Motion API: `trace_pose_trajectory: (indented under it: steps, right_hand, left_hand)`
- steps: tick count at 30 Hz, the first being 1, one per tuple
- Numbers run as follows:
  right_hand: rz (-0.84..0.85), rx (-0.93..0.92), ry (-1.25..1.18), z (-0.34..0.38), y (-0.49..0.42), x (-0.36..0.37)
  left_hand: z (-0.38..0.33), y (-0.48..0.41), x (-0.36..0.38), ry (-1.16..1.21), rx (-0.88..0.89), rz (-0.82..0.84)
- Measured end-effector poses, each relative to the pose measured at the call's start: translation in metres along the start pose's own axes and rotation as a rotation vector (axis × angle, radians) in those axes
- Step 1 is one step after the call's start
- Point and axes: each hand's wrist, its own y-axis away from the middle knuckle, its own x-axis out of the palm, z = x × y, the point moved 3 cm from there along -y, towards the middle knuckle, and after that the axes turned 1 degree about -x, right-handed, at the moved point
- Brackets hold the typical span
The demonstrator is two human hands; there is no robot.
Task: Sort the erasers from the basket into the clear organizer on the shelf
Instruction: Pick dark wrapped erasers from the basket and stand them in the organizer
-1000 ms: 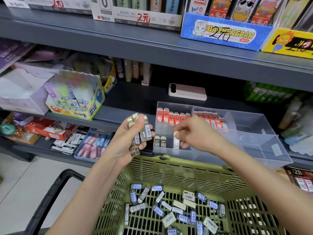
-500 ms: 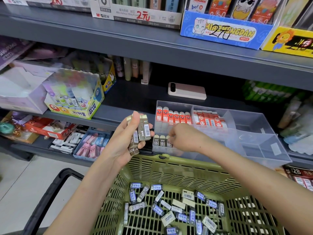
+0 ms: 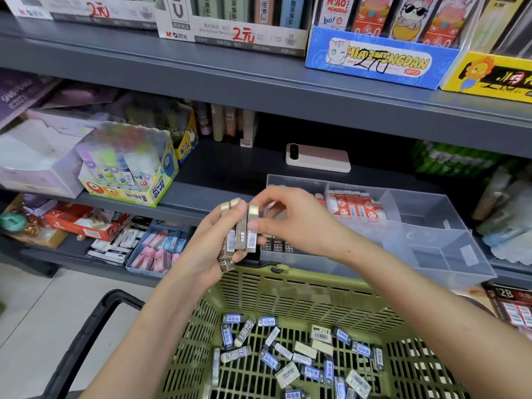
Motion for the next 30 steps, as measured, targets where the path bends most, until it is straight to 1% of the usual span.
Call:
trace_pose_trajectory:
  steps: [2, 4, 5, 6, 7, 9, 11, 13, 15, 19, 23, 27, 30]
  right_hand:
    - [-0.016, -0.005, -0.213, -0.001, 0.003, -0.007]
    - [-0.072, 0.040, -0.429, -0.006, 0.004, -0.022]
    - [-0.100, 0.069, -0.469, -0.011, 0.004, -0.032]
    - [-0.119, 0.098, -0.433, -0.017, 0.004, -0.040]
    - [-0.121, 0.135, -0.322, -0.023, 0.005, -0.047]
    - [-0.073, 0.222, 0.010, -0.034, 0.009, -0.051]
    - [0.009, 0.303, 0.275, -0.045, 0.013, -0.044]
    - [0.078, 0.322, 0.458, -0.048, 0.014, -0.033]
    - [0.106, 0.317, 0.568, -0.047, 0.010, -0.025]
    - [0.125, 0.346, 0.605, -0.044, 0.003, -0.020]
    - [0.357, 0.460, 0.592, -0.049, 0.005, -0.015]
    - [0.463, 0.471, 0.690, -0.050, -0.003, -0.010]
    - [0.515, 0.520, 0.620, -0.054, -0.009, -0.006]
  left_hand:
    - [0.000, -0.001, 0.000, 0.023, 0.004, -0.007]
    - [-0.001, -0.001, -0.001, 0.037, 0.002, -0.022]
    - [-0.001, -0.002, -0.001, 0.039, -0.002, -0.025]
    - [-0.001, -0.002, -0.001, 0.041, -0.003, -0.025]
    - [-0.001, -0.002, -0.002, 0.044, -0.004, -0.025]
    - [-0.001, -0.002, -0.002, 0.053, -0.008, -0.030]
    - [0.000, -0.003, -0.002, 0.060, -0.013, -0.036]
    - [0.000, -0.003, -0.002, 0.061, -0.015, -0.039]
    - [0.000, -0.003, -0.002, 0.060, -0.014, -0.039]
    - [0.000, -0.003, -0.002, 0.070, -0.012, -0.034]
    - [0.000, -0.003, -0.002, 0.061, -0.017, -0.025]
    - [0.000, -0.003, -0.002, 0.059, -0.013, -0.021]
    - [0.000, -0.002, -0.003, 0.064, -0.011, -0.020]
